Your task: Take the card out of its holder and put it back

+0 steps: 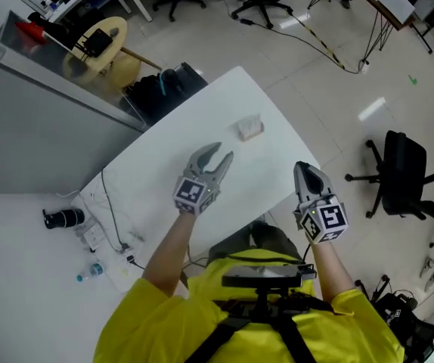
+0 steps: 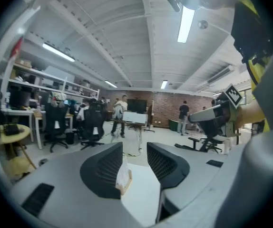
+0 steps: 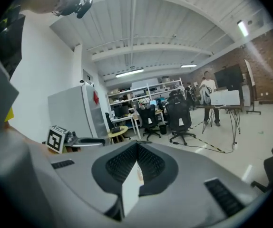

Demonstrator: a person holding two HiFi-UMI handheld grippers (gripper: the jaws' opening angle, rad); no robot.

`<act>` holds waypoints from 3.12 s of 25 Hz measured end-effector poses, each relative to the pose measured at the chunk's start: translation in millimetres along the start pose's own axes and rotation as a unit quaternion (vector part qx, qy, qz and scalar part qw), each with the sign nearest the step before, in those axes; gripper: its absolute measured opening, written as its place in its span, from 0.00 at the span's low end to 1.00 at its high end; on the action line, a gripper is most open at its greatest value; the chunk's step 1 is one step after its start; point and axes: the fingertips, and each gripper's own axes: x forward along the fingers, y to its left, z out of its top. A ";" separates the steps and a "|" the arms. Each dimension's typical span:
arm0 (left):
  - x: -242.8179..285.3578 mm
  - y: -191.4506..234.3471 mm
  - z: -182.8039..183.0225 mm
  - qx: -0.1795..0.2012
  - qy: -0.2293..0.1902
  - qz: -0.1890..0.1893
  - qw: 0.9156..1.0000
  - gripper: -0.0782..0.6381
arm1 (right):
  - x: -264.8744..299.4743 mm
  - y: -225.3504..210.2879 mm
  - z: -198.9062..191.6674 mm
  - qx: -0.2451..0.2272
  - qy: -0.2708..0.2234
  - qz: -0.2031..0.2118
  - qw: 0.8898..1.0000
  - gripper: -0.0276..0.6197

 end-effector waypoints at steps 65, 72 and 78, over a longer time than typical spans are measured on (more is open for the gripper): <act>-2.3 0.8 164.5 0.039 -0.118 -0.053 0.991 0.13 | -4.3 24.5 44.1 -0.048 -0.080 0.016 0.996 0.05; 2.0 10.4 161.4 0.028 -0.119 -0.042 0.992 0.13 | -1.0 25.7 32.3 -0.049 -0.062 0.015 0.997 0.05; 0.9 12.0 153.7 0.021 -0.115 -0.054 0.992 0.13 | -2.2 33.7 28.3 -0.050 -0.056 0.017 0.997 0.05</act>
